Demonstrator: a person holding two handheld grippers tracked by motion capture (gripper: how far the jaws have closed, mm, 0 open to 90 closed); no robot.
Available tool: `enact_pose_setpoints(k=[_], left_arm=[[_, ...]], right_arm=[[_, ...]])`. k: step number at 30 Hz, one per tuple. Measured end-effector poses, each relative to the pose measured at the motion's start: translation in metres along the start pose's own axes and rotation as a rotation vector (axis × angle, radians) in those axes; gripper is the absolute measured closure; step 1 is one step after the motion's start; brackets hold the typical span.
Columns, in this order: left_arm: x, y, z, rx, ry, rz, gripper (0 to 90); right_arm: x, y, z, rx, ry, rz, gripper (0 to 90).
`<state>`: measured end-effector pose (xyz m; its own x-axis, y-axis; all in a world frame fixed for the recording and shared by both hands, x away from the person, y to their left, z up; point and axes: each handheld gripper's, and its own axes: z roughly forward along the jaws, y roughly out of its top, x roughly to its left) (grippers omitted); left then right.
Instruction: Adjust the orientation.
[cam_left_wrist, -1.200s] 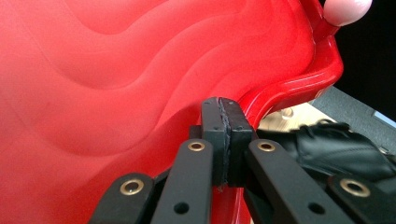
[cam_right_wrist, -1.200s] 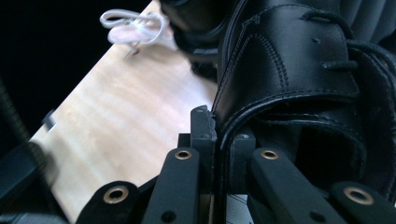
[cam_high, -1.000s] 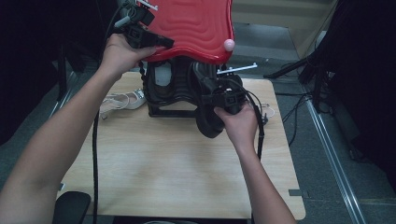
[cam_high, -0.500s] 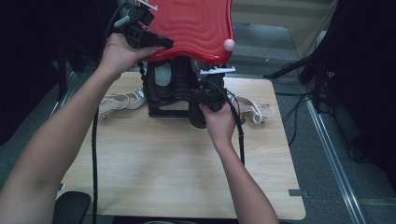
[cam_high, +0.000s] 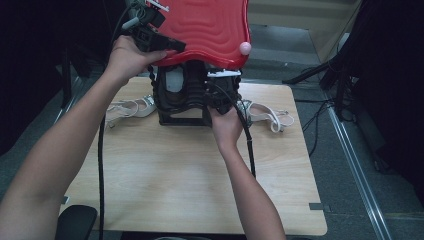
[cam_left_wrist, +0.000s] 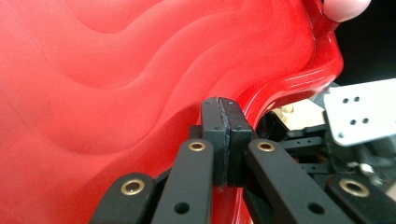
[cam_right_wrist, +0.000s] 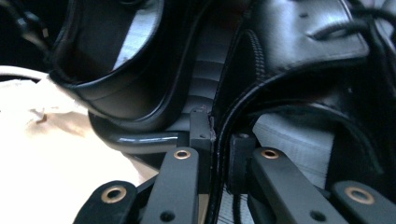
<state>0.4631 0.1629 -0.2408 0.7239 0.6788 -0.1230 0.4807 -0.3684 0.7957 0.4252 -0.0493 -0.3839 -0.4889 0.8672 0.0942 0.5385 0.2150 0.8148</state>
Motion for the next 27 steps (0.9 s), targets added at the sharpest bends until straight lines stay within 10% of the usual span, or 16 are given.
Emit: enact_pose_setpoints(k=[19,27], left_arm=[[0.0,-0.001,0.0,-0.005,0.005,0.007,90.0],[0.0,-0.001,0.0,-0.004,0.007,0.007,90.0]], right_arm=[[-0.002,0.002,-0.012,0.016,0.089,0.03,62.6],[-0.001,0.003,-0.029,0.058,0.128,0.032,69.9]])
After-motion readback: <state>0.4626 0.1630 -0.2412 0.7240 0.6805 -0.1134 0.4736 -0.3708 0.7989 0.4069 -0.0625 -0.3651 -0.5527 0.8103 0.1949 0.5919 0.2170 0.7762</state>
